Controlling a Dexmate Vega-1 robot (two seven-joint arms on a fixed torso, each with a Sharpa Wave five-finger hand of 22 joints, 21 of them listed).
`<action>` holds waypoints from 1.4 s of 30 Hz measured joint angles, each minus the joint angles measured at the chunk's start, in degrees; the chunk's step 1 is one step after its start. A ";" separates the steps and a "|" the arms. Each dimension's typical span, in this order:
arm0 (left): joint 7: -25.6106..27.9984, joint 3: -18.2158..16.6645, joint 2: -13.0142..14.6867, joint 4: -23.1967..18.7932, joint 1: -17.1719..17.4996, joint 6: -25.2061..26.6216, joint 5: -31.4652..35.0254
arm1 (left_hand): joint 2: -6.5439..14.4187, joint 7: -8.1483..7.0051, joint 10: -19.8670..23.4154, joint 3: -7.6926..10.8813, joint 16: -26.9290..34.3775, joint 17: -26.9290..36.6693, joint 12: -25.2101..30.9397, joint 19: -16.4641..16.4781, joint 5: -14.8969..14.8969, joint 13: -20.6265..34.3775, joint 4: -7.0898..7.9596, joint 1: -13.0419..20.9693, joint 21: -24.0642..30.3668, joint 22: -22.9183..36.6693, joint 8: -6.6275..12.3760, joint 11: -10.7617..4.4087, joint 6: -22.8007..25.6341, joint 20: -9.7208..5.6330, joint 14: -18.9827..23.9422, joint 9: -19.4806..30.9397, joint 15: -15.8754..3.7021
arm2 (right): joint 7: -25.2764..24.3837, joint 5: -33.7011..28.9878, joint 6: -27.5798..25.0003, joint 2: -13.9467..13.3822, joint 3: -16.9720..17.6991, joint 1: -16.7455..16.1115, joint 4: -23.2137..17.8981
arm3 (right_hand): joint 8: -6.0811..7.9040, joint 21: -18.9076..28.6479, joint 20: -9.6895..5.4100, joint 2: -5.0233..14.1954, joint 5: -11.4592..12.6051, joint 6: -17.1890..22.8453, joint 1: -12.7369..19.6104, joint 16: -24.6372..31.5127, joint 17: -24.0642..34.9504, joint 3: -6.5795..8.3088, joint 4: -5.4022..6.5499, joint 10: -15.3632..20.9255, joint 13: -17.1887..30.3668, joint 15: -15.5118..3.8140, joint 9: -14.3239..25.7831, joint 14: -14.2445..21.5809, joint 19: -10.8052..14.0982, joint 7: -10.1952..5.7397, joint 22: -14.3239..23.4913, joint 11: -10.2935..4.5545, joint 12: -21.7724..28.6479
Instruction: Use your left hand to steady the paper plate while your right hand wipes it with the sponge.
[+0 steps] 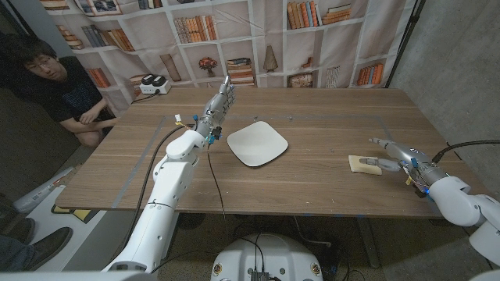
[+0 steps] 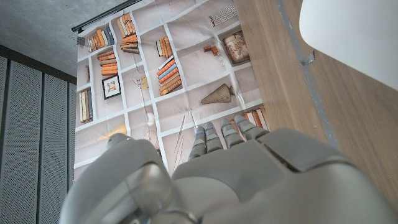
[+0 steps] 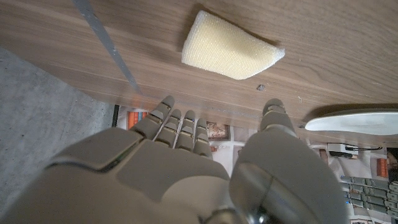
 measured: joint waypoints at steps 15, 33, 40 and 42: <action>-0.62 0.66 -0.43 2.73 -2.05 -1.42 0.01 | 0.46 0.22 -0.57 0.00 -0.24 0.00 -0.08 -0.52 -0.21 0.00 0.00 0.46 -0.22 0.00 -0.12 0.25 -0.64 -0.10 -0.31 0.00 0.31 | 3.81 -1.39 -3.47 -3.56 -0.75 -1.05 -0.92 | 0.00 0.00 0.00 0.90 -0.01 -0.24 2.63 0.00 0.00 1.22 -0.11 0.00 0.00 0.08 0.01 -0.08 0.01 0.17 -0.15 0.00 0.01; -1.54 1.03 -0.63 5.07 -3.76 -1.21 -0.20 | 0.46 0.22 -0.57 0.00 -0.24 0.00 -0.28 -0.81 -0.21 0.00 0.00 0.46 -0.45 -0.01 -0.12 0.25 -0.64 0.00 -0.30 0.29 0.31 | 7.70 -0.90 -5.60 -6.56 -1.70 0.04 -0.92 | 0.50 0.91 0.10 0.30 -1.39 1.35 8.29 0.67 0.00 3.38 -0.06 1.59 -0.15 -0.89 0.01 2.53 3.00 0.71 -0.15 0.68 0.47; -2.01 1.03 -0.73 5.83 -4.11 -1.05 -0.42 | 0.46 0.22 -0.57 0.00 -0.24 0.00 -0.28 -0.81 -0.42 0.00 0.00 0.46 -0.44 -0.01 -0.12 0.25 -0.64 0.00 -0.30 0.32 0.30 | 8.42 -0.87 -6.45 -7.52 -3.53 1.65 -0.50 | 0.80 0.91 -0.04 0.45 -1.39 2.12 9.84 0.74 0.00 3.97 -0.12 2.42 0.02 -1.16 0.02 3.49 3.69 -0.07 -0.15 -0.15 0.89; -2.05 1.02 -0.77 6.01 -4.20 -1.05 -0.43 | 0.46 0.22 -0.57 0.00 -0.24 0.00 -0.28 -0.81 -0.42 0.00 0.00 0.46 -0.44 -0.01 -0.12 0.25 -0.64 0.00 -0.30 0.32 0.31 | 8.48 -0.81 -6.62 -7.58 -3.77 1.85 -0.39 | 1.11 0.91 -0.09 0.53 -1.67 2.92 10.64 0.88 0.00 4.33 -0.06 3.46 0.02 -1.21 0.01 3.99 4.02 -0.43 -0.15 -0.31 1.15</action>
